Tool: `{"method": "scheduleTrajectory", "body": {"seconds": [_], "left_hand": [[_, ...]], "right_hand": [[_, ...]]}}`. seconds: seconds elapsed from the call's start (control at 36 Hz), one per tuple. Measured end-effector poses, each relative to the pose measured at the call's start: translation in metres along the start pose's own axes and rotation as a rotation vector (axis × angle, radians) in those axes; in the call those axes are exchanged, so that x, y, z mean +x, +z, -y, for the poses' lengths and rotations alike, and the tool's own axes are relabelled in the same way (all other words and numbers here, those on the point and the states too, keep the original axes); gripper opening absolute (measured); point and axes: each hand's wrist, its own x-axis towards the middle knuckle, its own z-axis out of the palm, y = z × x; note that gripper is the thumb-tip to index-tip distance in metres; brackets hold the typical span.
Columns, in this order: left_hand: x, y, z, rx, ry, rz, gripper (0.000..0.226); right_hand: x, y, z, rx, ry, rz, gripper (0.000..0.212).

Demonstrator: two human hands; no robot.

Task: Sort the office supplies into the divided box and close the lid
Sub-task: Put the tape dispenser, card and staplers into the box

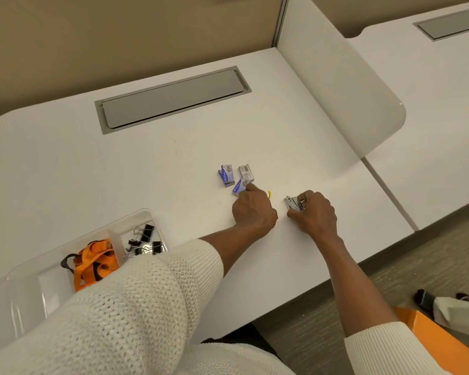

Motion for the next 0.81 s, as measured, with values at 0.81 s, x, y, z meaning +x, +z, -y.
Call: {"method": "scheduleTrajectory", "body": {"seconds": [0.81], "left_hand": [[-0.141, -0.093, 0.18, -0.335, -0.048, -0.025, 0.046]], "right_hand": [[-0.12, 0.018, 0.111, 0.43, -0.169, 0.466, 0.015]]}}
